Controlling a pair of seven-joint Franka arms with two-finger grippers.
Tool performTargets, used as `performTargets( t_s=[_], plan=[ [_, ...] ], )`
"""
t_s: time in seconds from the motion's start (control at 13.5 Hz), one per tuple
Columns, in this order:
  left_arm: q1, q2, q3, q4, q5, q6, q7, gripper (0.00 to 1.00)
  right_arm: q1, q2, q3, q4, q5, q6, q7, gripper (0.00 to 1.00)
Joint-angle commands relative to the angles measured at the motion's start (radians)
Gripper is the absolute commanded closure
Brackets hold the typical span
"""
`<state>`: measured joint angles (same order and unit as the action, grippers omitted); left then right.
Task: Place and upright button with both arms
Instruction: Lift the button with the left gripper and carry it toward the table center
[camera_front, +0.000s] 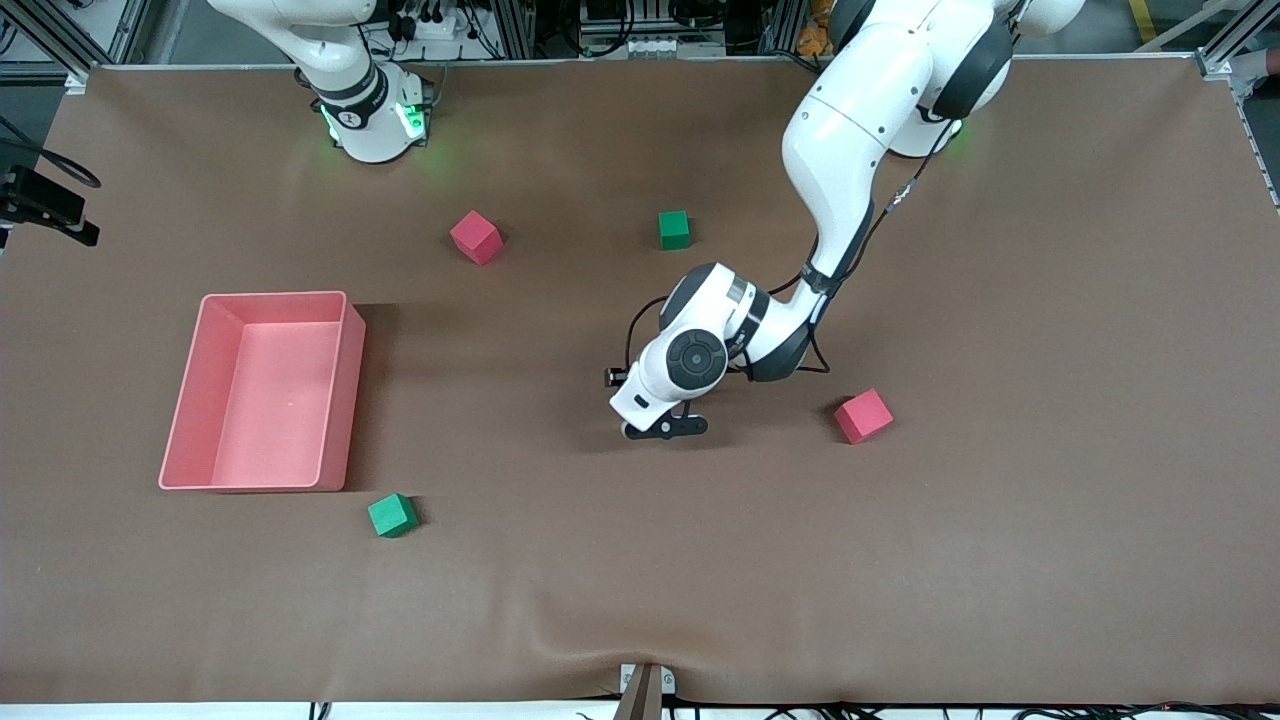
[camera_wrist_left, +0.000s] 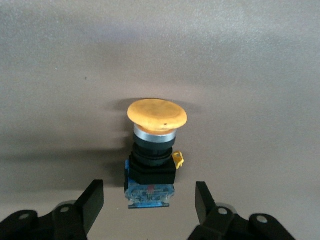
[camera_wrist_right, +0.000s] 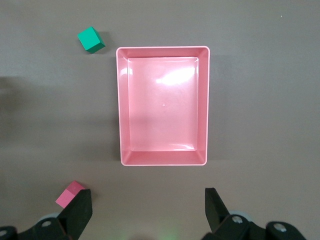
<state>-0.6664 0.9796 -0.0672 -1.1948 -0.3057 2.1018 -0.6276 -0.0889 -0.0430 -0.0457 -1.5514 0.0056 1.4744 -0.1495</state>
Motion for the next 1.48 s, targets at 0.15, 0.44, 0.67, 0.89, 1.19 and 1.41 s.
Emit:
performTargets(
  t_s=[0.15, 0.44, 0.67, 0.89, 1.19, 1.41],
  plan=[
    [-0.004, 0.027, 0.012, 0.035, -0.013, 0.032, 0.029, 0.36, -0.025, -0.005, 0.012, 0.017, 0.004, -0.016, 0.001, 0.00],
    [-0.005, 0.031, 0.012, 0.034, -0.013, 0.037, 0.034, 0.44, -0.025, -0.005, 0.012, 0.017, 0.004, -0.016, 0.001, 0.00],
    [-0.004, 0.030, 0.014, 0.032, -0.013, 0.037, 0.032, 0.75, -0.025, -0.005, 0.012, 0.017, 0.005, -0.016, 0.001, 0.00],
    [-0.001, 0.021, 0.015, 0.029, -0.013, 0.035, 0.028, 1.00, -0.025, -0.005, 0.012, 0.017, 0.004, -0.016, 0.001, 0.00],
    [-0.042, -0.051, 0.032, 0.024, 0.022, 0.038, -0.087, 1.00, -0.026, -0.005, 0.012, 0.017, 0.004, -0.016, 0.001, 0.00],
    [-0.142, -0.102, 0.101, 0.024, 0.134, 0.044, -0.268, 1.00, -0.028, -0.005, 0.012, 0.017, 0.005, -0.016, 0.001, 0.00]
  ],
)
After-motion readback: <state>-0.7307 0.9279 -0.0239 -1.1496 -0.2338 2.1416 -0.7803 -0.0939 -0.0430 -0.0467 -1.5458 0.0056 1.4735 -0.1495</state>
